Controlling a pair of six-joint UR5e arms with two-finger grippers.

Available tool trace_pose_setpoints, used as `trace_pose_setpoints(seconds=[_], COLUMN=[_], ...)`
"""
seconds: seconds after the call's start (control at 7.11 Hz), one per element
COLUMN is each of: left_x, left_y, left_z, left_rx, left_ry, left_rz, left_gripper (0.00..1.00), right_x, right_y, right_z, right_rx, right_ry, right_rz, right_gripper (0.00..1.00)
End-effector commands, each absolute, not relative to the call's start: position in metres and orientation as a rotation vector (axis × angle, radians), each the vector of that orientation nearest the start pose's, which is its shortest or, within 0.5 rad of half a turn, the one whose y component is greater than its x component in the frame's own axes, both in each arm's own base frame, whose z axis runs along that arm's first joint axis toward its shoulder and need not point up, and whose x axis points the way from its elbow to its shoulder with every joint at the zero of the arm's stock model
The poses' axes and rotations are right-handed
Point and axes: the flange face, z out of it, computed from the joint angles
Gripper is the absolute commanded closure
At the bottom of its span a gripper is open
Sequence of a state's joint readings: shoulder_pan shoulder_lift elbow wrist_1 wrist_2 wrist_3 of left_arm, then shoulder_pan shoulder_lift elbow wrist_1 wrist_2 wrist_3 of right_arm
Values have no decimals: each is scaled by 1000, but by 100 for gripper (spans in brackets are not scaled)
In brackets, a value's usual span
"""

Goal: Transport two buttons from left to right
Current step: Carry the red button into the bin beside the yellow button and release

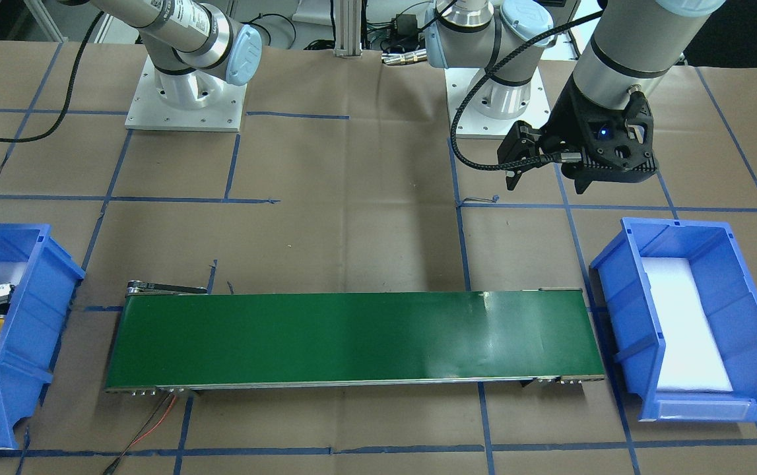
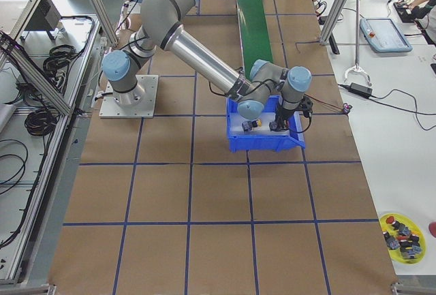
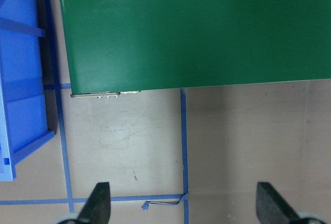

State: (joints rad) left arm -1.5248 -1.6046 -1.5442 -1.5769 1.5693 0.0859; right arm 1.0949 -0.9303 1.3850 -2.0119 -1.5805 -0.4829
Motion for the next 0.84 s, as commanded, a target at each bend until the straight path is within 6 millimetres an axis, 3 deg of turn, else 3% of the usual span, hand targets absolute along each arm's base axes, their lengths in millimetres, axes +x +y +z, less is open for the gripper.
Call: trace_pose_setpoints(seconds=[0.0,0.28,0.42,0.7], left_x=[-110,-110,-110,-110], left_y=[-511,-511,-511,-511], left_z=[484,485,485,485], left_rx=[60,60,58,55], left_ry=[3143,3145,3143,3143], left_rz=[19,17,17,17], left_gripper=[0,0,0,0], right_x=[-203,-203,-202,-186], right_y=[-687,-686,-684,-659], right_z=[229,242,263,354], right_rx=[0,10,10,7], right_ry=[3139,3148,3159,3178], right_rz=[33,19,-16,-121], right_gripper=[1,0,0,0])
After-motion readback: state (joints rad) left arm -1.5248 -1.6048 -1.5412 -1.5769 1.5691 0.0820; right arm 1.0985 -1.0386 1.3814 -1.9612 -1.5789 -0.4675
